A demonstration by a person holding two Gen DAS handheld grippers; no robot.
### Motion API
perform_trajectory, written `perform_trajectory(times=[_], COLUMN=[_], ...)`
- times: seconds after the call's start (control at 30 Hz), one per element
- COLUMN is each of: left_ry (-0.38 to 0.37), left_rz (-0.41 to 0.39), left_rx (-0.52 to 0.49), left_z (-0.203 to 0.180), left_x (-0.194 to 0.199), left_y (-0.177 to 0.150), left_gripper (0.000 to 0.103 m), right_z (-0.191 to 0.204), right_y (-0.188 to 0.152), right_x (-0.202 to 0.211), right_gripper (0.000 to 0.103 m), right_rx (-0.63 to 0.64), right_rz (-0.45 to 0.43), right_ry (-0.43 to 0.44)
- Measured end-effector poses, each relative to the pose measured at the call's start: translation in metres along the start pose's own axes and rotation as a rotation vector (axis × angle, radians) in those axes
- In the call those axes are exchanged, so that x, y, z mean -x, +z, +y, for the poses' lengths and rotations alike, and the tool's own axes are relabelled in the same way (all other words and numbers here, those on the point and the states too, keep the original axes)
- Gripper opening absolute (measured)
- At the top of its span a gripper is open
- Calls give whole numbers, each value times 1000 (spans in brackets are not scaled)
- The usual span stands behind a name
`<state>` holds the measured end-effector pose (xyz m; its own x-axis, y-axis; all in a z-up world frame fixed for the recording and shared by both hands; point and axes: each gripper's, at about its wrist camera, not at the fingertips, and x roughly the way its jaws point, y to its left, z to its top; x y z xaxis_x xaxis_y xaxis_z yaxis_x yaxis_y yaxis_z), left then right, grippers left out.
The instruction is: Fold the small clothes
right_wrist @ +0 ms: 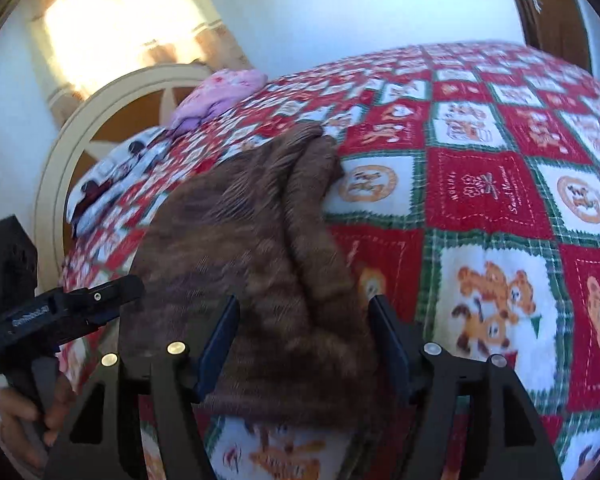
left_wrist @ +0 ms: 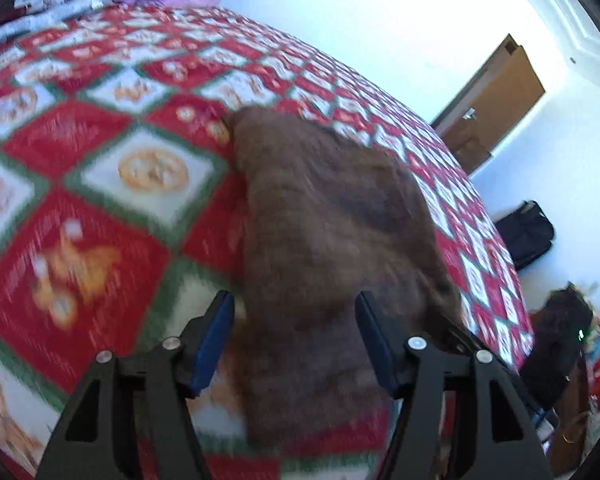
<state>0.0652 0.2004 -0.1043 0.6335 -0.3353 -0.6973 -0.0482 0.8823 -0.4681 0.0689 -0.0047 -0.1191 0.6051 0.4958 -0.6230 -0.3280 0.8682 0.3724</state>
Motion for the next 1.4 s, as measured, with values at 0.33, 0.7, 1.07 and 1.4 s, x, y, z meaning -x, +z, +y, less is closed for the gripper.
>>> perform_trajectory(times=[0.33, 0.7, 1.07, 1.4], left_ry=[-9, 105, 393, 463], left_rz=[47, 67, -165, -172], left_rx=[-109, -170, -385, -368], left_z=[-28, -19, -80, -95], left_x=[4, 16, 47, 53], left_y=[-4, -22, -20, -48], left_gripper=[15, 28, 83, 97], right_z=[8, -20, 40, 58], right_y=[-2, -37, 7, -30], right_x=[21, 35, 127, 120], right_gripper=[15, 21, 75, 81], right_rx=[-134, -182, -21, -65], right_rz=[79, 130, -220, -174], right_ry=[142, 108, -138, -306])
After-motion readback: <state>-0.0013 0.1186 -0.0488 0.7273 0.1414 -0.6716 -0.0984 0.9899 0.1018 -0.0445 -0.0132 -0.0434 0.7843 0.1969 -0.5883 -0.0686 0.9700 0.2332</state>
